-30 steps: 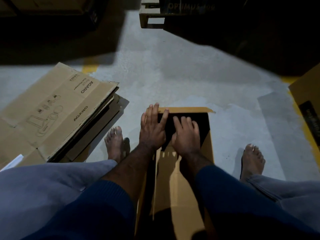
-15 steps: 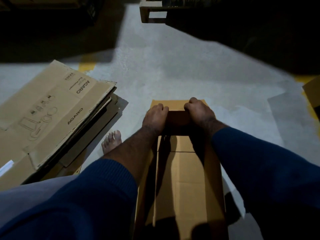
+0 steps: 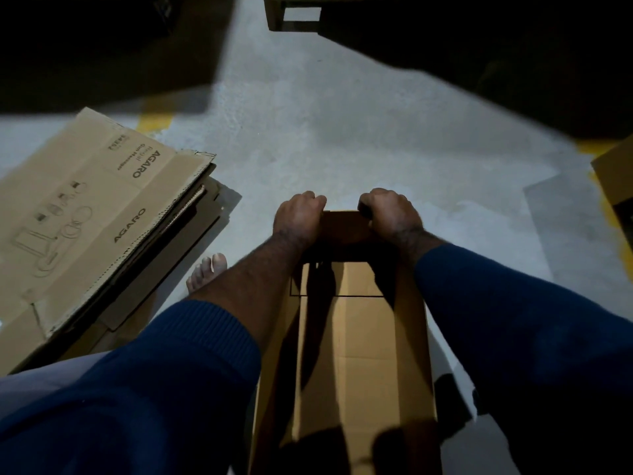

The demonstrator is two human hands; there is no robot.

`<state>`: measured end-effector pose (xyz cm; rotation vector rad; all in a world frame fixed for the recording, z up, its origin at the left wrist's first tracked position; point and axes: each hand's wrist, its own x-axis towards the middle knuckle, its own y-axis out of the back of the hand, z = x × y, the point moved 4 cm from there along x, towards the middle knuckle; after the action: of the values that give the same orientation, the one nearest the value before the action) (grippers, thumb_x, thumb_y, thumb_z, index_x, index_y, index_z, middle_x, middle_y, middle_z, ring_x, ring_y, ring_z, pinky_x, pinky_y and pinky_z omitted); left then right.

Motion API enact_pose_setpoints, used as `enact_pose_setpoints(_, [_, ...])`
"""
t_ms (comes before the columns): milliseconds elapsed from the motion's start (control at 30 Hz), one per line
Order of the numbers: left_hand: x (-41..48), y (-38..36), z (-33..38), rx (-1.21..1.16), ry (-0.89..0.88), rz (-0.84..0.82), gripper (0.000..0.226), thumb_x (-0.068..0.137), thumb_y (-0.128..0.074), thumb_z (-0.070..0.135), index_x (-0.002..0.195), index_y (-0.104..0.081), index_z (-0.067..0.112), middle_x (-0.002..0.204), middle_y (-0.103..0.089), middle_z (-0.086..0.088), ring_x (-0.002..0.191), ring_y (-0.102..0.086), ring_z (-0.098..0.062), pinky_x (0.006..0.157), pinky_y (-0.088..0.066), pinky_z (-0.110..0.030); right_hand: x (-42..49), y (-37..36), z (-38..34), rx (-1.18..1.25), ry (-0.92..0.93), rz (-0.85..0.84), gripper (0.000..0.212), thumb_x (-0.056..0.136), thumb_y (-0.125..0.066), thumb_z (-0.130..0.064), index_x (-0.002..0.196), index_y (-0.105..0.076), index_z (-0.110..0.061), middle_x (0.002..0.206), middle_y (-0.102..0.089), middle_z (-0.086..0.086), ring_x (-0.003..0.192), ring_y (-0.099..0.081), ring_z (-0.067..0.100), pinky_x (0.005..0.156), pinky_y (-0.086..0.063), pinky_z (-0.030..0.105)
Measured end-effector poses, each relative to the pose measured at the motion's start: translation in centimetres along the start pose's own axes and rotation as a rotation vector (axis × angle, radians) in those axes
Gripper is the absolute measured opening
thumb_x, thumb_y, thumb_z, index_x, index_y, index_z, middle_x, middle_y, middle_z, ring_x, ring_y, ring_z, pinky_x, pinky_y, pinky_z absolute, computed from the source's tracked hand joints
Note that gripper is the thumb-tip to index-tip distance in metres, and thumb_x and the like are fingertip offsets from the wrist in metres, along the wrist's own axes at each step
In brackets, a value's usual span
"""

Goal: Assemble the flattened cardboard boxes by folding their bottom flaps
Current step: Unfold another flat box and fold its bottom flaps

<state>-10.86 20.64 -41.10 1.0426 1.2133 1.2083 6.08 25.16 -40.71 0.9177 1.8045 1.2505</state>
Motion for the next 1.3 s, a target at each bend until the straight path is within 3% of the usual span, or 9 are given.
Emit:
enact_pose_setpoints(100, [-0.6, -0.6, 0.7, 0.009, -0.032, -0.008, 0.02, 0.098, -0.058, 0.022, 0.116, -0.057, 0.014, 0.114, -0.059, -0.009, 0.102, -0.055, -0.028, 0.081, -0.044, -0.04, -0.8, 0.2, 1.2, 0.015, 0.04, -0.012, 0.024, 0.089, -0.064, -0.007, 0.109, -0.065, -0.02, 0.11, -0.058, 0.006, 0.1, -0.06, 0.032, 0.08, -0.054, 0.042])
enact_pose_setpoints(200, [-1.5, -1.2, 1.3, 0.003, -0.035, -0.02, 0.036, 0.098, -0.058, 0.033, 0.128, -0.053, 0.016, 0.127, -0.055, -0.011, 0.113, -0.053, -0.03, 0.097, -0.04, -0.044, -1.6, 0.8, 3.0, -0.09, 0.018, 0.002, 0.031, 0.091, -0.063, -0.01, 0.12, -0.063, -0.02, 0.117, -0.058, 0.009, 0.106, -0.059, 0.032, 0.081, -0.053, 0.041])
enact_pose_setpoints(400, [-2.9, -2.3, 2.8, 0.014, 0.014, -0.063, 0.075, 0.092, -0.067, 0.037, 0.152, -0.029, 0.012, 0.156, -0.033, -0.017, 0.144, -0.029, -0.037, 0.124, -0.016, -0.055, -3.4, 1.2, 5.6, -0.089, -0.107, 0.14, 0.021, 0.092, -0.065, -0.012, 0.113, -0.067, -0.018, 0.107, -0.06, 0.01, 0.096, -0.059, 0.032, 0.073, -0.051, 0.04])
enact_pose_setpoints(533, [-2.8, -2.8, 4.1, 0.014, 0.014, -0.129, 0.087, 0.093, -0.067, 0.033, 0.159, -0.013, 0.012, 0.166, -0.014, -0.016, 0.153, -0.007, -0.042, 0.123, -0.005, -0.063, -2.9, 1.0, 5.6, -0.102, -0.154, 0.107, 0.019, 0.09, -0.063, -0.011, 0.107, -0.068, -0.018, 0.105, -0.063, 0.008, 0.097, -0.061, 0.032, 0.072, -0.047, 0.037])
enact_pose_setpoints(867, [-2.7, -2.7, 4.2, 0.009, 0.023, -0.172, 0.092, 0.09, -0.069, 0.035, 0.159, -0.012, 0.013, 0.167, -0.011, -0.015, 0.154, -0.003, -0.042, 0.123, -0.003, -0.063, -2.4, 0.7, 5.9, -0.099, -0.178, 0.085, 0.018, 0.092, -0.065, -0.011, 0.108, -0.067, -0.018, 0.105, -0.065, 0.008, 0.095, -0.062, 0.028, 0.078, -0.056, 0.04])
enact_pose_setpoints(933, [-3.2, -2.4, 4.1, -0.016, 0.035, -0.174, 0.094, 0.09, -0.07, 0.032, 0.16, -0.01, 0.015, 0.167, -0.006, -0.018, 0.155, 0.0, -0.041, 0.123, -0.002, -0.062, -2.9, 0.0, 6.1, 0.014, -0.207, 0.114, 0.027, 0.093, -0.063, -0.011, 0.118, -0.064, -0.02, 0.112, -0.062, 0.007, 0.101, -0.06, 0.027, 0.082, -0.056, 0.043])
enact_pose_setpoints(1000, [-4.2, -2.1, 4.0, -0.064, 0.066, -0.174, 0.094, 0.09, -0.07, 0.026, 0.161, -0.008, 0.018, 0.167, -0.002, -0.02, 0.155, 0.002, -0.04, 0.124, -0.002, -0.06, -3.6, -0.7, 5.8, 0.146, -0.258, 0.099, 0.049, 0.093, -0.064, -0.011, 0.14, -0.052, -0.023, 0.134, -0.054, 0.008, 0.121, -0.053, 0.028, 0.094, -0.054, 0.046])
enact_pose_setpoints(1100, [-6.3, -1.4, 4.0, -0.155, 0.096, -0.208, 0.094, 0.091, -0.068, 0.014, 0.162, -0.007, 0.022, 0.168, 0.004, -0.018, 0.155, 0.002, -0.038, 0.125, -0.008, -0.054, -5.5, -0.9, 4.8, 0.231, -0.369, 0.041, 0.074, 0.093, -0.066, -0.012, 0.156, -0.03, -0.026, 0.155, -0.033, 0.008, 0.137, -0.041, 0.03, 0.102, -0.052, 0.048])
enact_pose_setpoints(1300, [-12.5, 0.6, 4.1, -0.266, 0.201, -0.23, 0.088, 0.092, -0.067, 0.017, 0.161, -0.014, 0.026, 0.168, -0.006, -0.014, 0.153, -0.015, -0.034, 0.121, -0.029, -0.05, -10.3, 0.1, 2.7, 0.385, -0.42, -0.001, 0.067, 0.091, -0.064, -0.009, 0.15, -0.036, -0.021, 0.134, -0.047, 0.013, 0.119, -0.057, 0.035, 0.1, -0.054, 0.05])
